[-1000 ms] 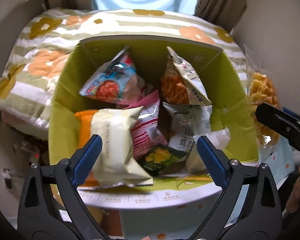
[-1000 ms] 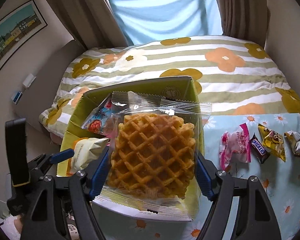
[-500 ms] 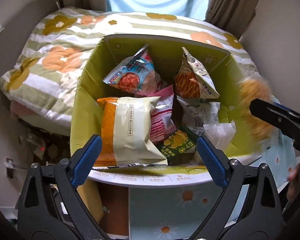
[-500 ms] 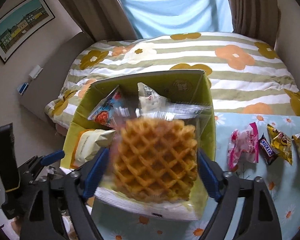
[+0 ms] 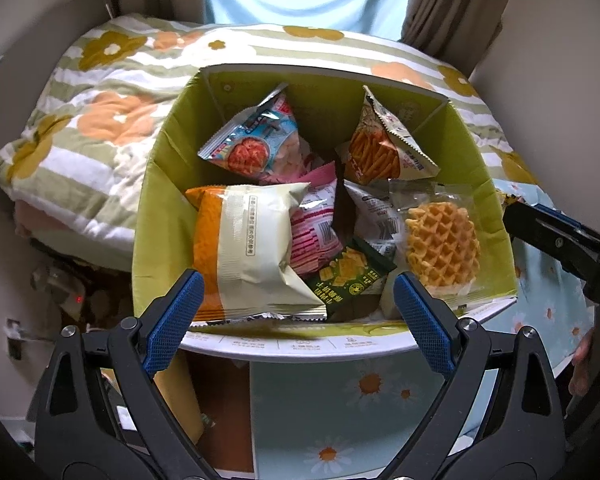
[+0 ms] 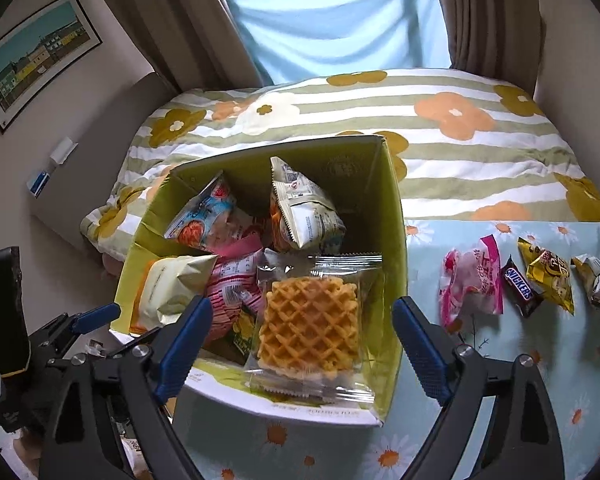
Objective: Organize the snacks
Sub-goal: 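Move both tools back over the pink bag and gold Pillows bag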
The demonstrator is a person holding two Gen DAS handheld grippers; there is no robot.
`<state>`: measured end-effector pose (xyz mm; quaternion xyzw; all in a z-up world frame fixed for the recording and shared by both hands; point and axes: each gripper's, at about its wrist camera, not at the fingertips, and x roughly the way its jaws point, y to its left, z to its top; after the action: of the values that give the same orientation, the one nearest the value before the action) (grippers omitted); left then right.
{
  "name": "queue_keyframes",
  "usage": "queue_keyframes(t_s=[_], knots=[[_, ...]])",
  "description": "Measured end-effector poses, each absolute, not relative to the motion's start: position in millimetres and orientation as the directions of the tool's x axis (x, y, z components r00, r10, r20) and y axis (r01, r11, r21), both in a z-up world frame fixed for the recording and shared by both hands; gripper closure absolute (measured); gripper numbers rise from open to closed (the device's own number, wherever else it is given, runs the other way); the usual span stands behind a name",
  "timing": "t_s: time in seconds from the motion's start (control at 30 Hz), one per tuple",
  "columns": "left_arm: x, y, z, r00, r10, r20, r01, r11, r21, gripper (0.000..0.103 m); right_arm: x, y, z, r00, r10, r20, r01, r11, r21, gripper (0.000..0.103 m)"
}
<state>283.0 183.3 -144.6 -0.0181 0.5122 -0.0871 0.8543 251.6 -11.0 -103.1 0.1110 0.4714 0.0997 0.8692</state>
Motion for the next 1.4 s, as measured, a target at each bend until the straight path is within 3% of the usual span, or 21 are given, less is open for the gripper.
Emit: queue_keyframes(t_s=[0.57,0.97,1.23,1.4], knots=[[279.3,139.7,-129.5,0.465,-0.273,-0.842,0.254,0.952,-0.169,0.008,209.8,-72.4,-78.1,0.603,0.186,-0.776,0.087,0.951,0.296,0.014],[271.5,41.4,-106.7,0.492,-0.293,-0.82,0.29,0.943,-0.162,0.008,200.5,-180.9,-69.9,0.623,0.162,-0.765,0.144,0.938,0.316,0.014],[269.9,-53.8,-112.0,0.486,-0.261,-0.834,0.305,0.945,-0.118,0.008,217.4,-249.4,-74.2,0.582,0.192,-0.79,0.085,0.952,0.295,0.014],[282.3,-104.4,-129.5,0.466,-0.173,-0.867,0.273,0.961,-0.045,0.008,238.6,-284.0,-85.7,0.528,0.246,-0.813,0.032,0.95,0.309,0.014]])
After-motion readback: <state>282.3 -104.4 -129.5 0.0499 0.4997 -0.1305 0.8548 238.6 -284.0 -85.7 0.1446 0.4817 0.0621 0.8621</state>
